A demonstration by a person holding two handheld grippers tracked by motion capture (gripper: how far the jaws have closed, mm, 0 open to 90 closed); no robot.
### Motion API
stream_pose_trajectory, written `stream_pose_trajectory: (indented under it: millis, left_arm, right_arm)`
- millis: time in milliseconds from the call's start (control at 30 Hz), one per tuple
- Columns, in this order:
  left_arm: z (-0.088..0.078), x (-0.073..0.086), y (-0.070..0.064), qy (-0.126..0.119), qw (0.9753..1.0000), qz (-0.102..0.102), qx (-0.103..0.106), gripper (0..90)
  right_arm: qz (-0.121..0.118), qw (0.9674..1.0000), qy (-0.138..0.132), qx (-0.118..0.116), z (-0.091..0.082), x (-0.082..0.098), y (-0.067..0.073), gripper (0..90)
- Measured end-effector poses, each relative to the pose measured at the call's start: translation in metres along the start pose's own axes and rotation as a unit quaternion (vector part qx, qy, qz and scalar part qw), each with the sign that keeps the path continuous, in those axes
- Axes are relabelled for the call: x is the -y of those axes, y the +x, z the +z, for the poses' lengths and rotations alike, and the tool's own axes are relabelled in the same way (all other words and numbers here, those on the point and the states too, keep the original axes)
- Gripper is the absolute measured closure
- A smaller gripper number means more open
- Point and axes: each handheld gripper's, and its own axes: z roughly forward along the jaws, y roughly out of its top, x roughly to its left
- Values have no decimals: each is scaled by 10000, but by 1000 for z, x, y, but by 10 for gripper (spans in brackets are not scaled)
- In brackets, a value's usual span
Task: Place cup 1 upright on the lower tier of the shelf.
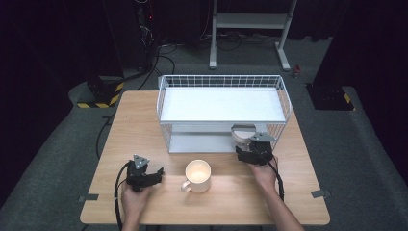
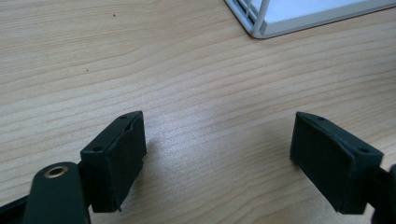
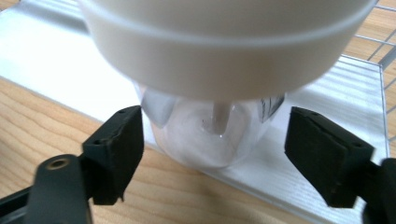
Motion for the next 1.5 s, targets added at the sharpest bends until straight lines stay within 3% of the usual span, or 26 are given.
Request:
stream_pose_trajectory:
  millis: [267,333,467,833,1000,1033,1133,1500]
  left_arm:
    - [0,0,0,-1,10000,2,1,186]
    - [0,0,0,-2,10000,1,1,185]
    - [0,0,0,19,10000,25,6,185]
    - [0,0,0,19,10000,25,8,185]
    - [0,0,0,20,10000,25,7,185]
    - [0,0,0,20,10000,26,6,186]
    - [0,0,0,20,10000,23,6,186]
    - [0,0,0,18,10000,26,5,185]
  right_arm:
    - [-66,10000,-9,50,1,1,3,276]
    - [55,9999,37,91,2,1,4,282]
    - [15,9998,70,171,5,-1,3,310]
    - [268,9991,120,314,18,-3,2,373]
    - [236,9989,70,387,24,-8,-1,432]
    - [335,9986,80,410,25,-9,0,445]
    - [286,9985,47,461,28,-11,0,485]
    - [444,9971,130,612,39,-15,0,587]
